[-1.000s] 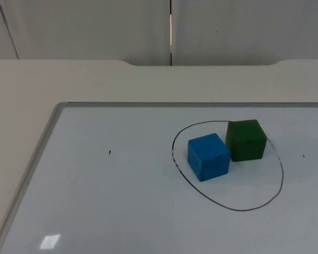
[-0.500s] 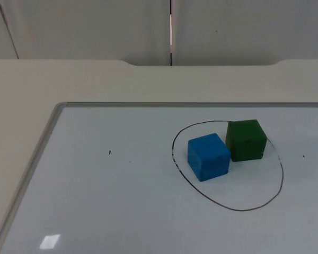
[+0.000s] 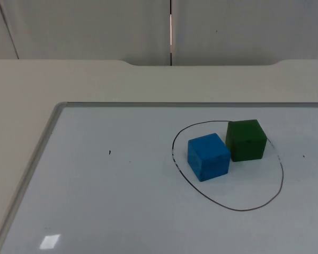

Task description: Push the two cubes into the marked area.

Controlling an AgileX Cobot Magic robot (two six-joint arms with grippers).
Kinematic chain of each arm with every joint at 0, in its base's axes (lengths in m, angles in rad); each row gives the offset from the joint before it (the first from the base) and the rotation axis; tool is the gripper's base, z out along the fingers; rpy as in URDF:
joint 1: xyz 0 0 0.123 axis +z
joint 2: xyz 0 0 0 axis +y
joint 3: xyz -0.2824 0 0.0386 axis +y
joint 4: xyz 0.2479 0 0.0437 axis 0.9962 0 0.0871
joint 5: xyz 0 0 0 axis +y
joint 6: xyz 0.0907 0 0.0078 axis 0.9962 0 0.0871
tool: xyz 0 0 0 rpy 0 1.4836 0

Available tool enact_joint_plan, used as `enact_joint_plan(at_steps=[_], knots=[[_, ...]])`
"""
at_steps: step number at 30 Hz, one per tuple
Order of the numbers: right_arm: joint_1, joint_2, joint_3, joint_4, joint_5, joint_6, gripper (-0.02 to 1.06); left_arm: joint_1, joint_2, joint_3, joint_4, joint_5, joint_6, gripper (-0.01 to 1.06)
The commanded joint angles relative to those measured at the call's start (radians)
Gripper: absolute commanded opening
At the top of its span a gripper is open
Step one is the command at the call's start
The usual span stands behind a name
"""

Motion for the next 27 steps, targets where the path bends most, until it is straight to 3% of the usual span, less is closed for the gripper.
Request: enact_joint_plan(at_steps=[1,16,19,20,21,25,26,27], knots=[[-0.003,-0.005,0.007,-0.005,0.001,-0.002,0.93,0.002,-0.004,0.005,0.006,0.004,-0.001,0.0],[-0.003,-0.005,0.007,-0.005,0.001,-0.002,0.93,0.002,-0.004,0.005,0.006,0.004,-0.001,0.01],[-0.003,-0.005,0.007,-0.005,0.001,-0.002,0.93,0.002,-0.004,0.005,0.006,0.004,-0.001,0.16],[-0.003,-0.005,0.007,-0.005,0.001,-0.002,0.93,0.002,-0.004,0.005,0.006,0.004,-0.001,0.29],[-0.003,-0.005,0.007,-0.005,0.001,-0.002,0.93,0.002,-0.004,0.005,0.006,0.004,-0.001,0.29],[-0.003,-0.005,0.007,-0.005,0.001,-0.002,0.93,0.002,-0.004,0.005,0.006,0.004,-0.001,0.67],[-0.003,-0.005,0.007,-0.005,0.001,-0.002,0.93,0.002,-0.004,0.005,0.006,0.004,-0.001,0.67],[-0.003,-0.005,0.007,-0.005,0.001,-0.002,0.93,0.002,-0.004,0.005,0.006,0.004,-0.001,0.78]])
